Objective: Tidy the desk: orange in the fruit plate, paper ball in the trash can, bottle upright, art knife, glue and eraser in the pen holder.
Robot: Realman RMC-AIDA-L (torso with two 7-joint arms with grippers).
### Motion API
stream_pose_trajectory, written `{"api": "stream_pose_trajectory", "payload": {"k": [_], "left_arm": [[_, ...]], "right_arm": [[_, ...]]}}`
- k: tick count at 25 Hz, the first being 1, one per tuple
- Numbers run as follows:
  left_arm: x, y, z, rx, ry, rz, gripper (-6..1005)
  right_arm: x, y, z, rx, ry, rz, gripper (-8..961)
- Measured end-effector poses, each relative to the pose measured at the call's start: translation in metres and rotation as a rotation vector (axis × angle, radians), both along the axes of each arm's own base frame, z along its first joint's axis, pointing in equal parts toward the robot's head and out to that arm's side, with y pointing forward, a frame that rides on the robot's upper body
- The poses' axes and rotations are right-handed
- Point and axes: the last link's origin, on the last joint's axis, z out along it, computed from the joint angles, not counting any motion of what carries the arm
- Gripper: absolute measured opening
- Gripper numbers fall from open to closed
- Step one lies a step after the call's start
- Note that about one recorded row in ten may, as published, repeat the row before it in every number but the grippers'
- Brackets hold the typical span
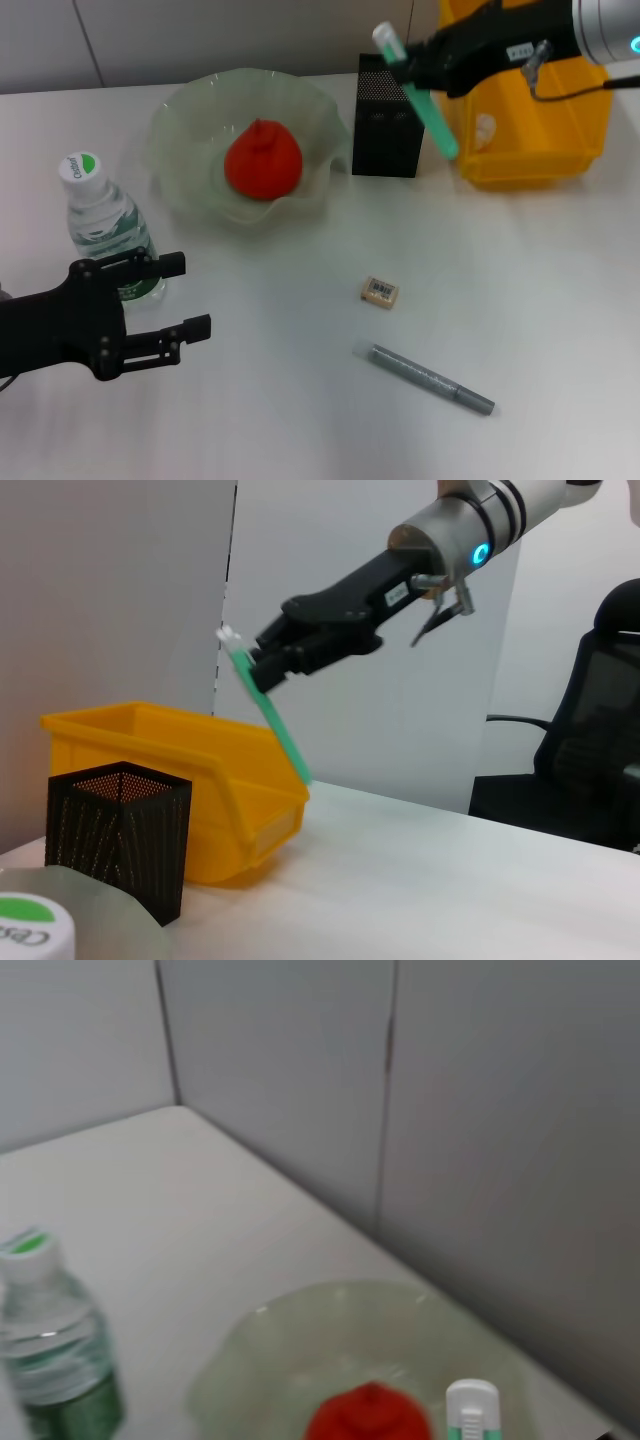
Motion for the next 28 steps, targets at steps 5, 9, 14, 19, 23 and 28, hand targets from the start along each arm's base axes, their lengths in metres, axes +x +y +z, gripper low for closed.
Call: {"api": "stream_pose_trajectory", "payload": {"k": [5,9,14,19,23,28], "left_arm": [[0.002,0.003,-0.003,-0.002,-0.003,0.009,798],[0.004,0.005,-0.006,-0.009,-0.008,0.016,798],[0.003,0.007,-0.007,-0.004,-0.004,0.024,798],[0.003,0.006,-0.010,-0.011,-0.012,0.032,798],[0.003,0.006,-0.010,-0.012,-0.012,0.033,798],[0.004,0.006,-0.011,-0.014,-0.015,0.035,798]], "right_arm": [[0.006,0.016,-0.001,0.088,-0.024,0.071,171],[0.009,0.024,-0.006,0.125,-0.014,0.160,172],[0.012,0.034,-0.003,0.193,0.041,0.233,172],[0.019,0.048,-0.007,0.240,0.061,0.254,169],[0.022,0.054,-0.016,0.252,0.053,0.271,171],[0.030,0.062,-0.029,0.262,0.044,0.255,173]]}}
